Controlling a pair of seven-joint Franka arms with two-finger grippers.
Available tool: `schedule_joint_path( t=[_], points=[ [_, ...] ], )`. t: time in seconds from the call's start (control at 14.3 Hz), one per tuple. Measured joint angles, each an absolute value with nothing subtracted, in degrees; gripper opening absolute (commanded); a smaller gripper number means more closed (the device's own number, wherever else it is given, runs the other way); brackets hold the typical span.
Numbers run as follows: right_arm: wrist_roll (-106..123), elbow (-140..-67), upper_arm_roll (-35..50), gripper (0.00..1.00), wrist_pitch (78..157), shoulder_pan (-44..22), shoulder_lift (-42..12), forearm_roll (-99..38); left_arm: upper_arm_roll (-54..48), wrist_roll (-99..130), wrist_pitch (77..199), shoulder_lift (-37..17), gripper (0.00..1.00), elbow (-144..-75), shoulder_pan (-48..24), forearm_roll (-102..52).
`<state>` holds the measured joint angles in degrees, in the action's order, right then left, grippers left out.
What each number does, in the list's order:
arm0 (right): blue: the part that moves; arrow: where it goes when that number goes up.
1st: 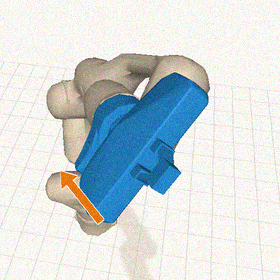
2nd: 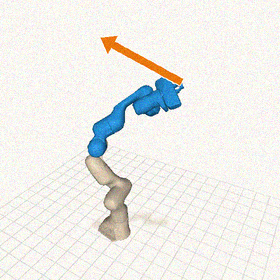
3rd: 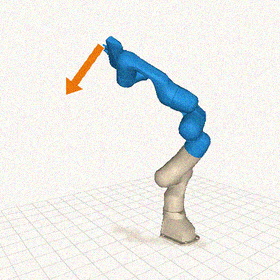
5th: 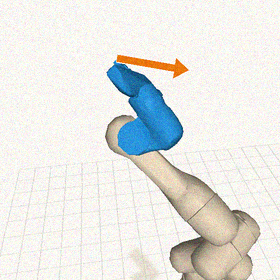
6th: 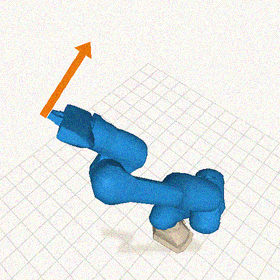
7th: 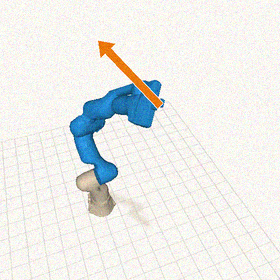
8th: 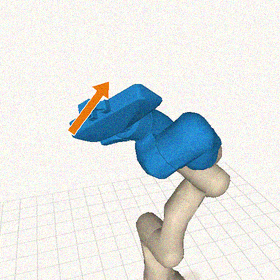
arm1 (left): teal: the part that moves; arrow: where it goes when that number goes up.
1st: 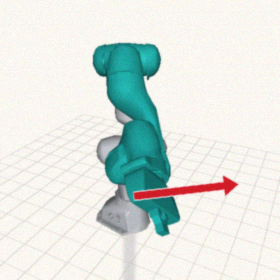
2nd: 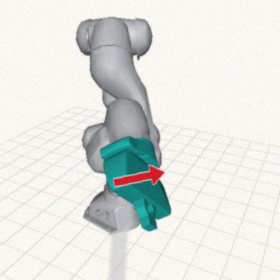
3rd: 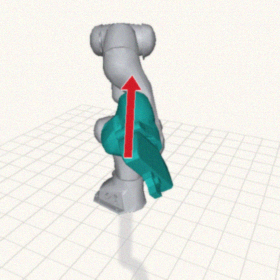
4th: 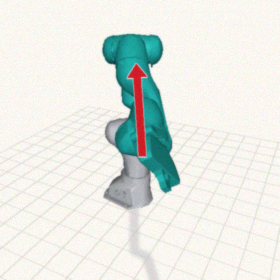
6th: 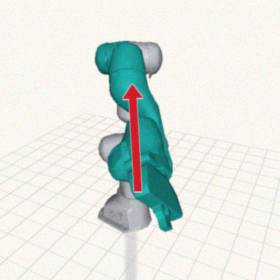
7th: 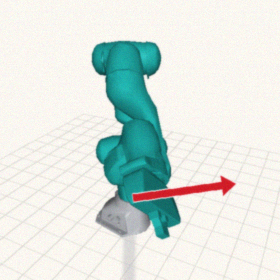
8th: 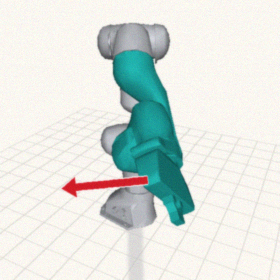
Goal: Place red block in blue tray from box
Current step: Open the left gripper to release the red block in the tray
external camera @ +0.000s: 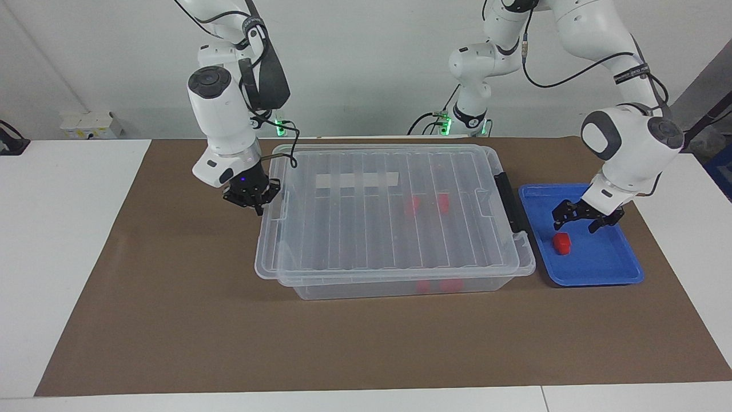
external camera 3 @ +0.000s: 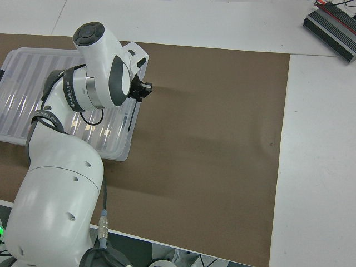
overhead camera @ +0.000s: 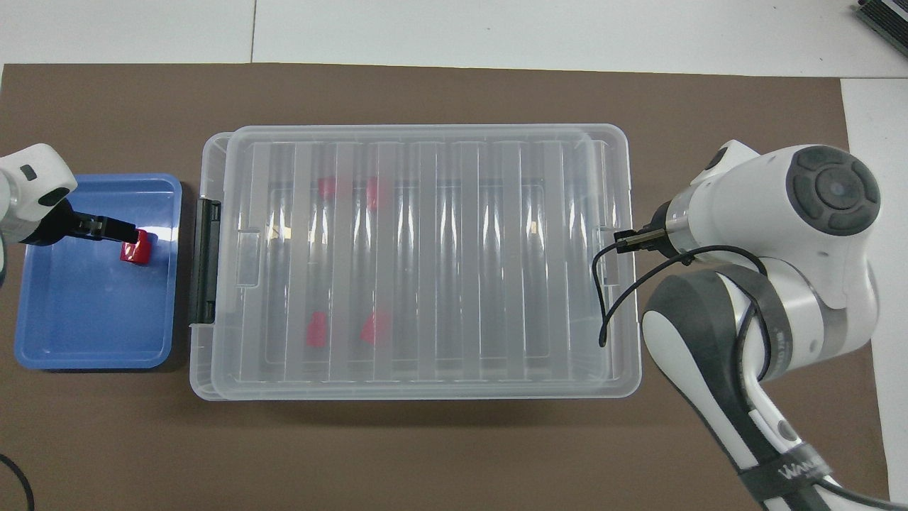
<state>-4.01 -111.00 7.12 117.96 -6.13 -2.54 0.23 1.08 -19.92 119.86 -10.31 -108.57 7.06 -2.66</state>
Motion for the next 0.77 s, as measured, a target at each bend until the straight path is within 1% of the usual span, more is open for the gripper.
schedule_joint_path(
  t=[0.28, 0.77],
  points=[
    [-4.4, -111.1, 7.1, 0.0, 118.0, -6.6, -2.5, 0.2, 0.7, -19.9, 116.9, -8.6, 1.0, -107.1, 6.1, -2.7],
    [-4.4, -111.3, 7.1, 0.0, 118.0, -7.6, -2.5, -2.3, 0.6, -19.9, 116.9, -8.4, 1.0, -106.9, 4.6, -2.7]
  ],
)
